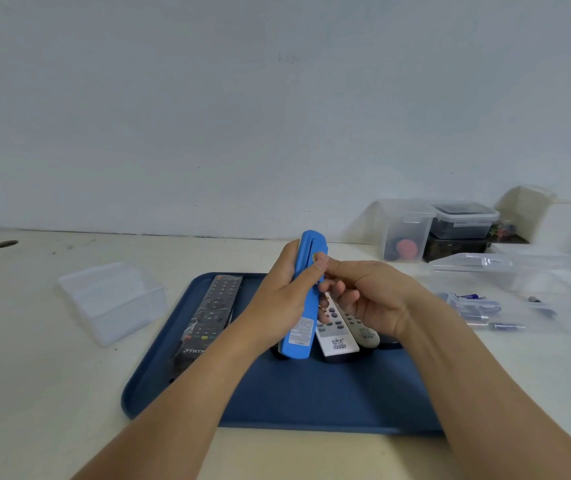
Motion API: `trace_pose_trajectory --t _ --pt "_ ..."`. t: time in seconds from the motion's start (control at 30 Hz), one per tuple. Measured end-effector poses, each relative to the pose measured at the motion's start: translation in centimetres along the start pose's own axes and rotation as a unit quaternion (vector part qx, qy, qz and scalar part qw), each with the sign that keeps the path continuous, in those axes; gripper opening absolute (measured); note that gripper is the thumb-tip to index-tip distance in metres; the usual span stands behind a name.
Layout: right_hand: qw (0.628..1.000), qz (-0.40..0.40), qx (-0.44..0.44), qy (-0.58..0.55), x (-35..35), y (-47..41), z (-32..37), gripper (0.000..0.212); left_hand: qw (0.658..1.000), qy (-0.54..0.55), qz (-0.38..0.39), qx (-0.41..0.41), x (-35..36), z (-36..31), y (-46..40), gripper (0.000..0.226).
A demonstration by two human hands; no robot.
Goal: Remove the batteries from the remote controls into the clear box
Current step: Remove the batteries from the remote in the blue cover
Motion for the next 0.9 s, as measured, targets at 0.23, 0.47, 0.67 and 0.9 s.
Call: trace_pose_trajectory --t 0.23,0.47,0.67,0.9 --pt "1.000 0.011 0.018 0.002 -0.4 -0.2 -0.3 0.020 0.999 0.021 0.033 -0.025 0.5 0.2 0.2 0.034" --pt "0.985 -0.089 -0.080 0.128 -2.5 -0.2 1.7 0.035 0.998 -0.001 0.045 -0.047 0.5 0.2 0.5 0.026" --pt "0.964 -0.042 -0.224 0.135 0.3 0.0 3.5 0.020 0.997 0.033 0.033 -0.057 -0.8 -0.2 0.5 0.028" --pt "0.933 -0.054 -0.343 0.096 2.0 1.8 5.5 0.013 0.961 -0.179 -0.204 0.046 -9.1 -3.7 1.3 0.029"
Point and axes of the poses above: each hand's wrist, its own y-axis away from the middle knuckle, its own x-axis out of the palm, z = x × y, the point moved 10 cm from there along -y, towards the middle knuckle, and after that the axes turned 3 degrees about -x, right-handed, at the moved point
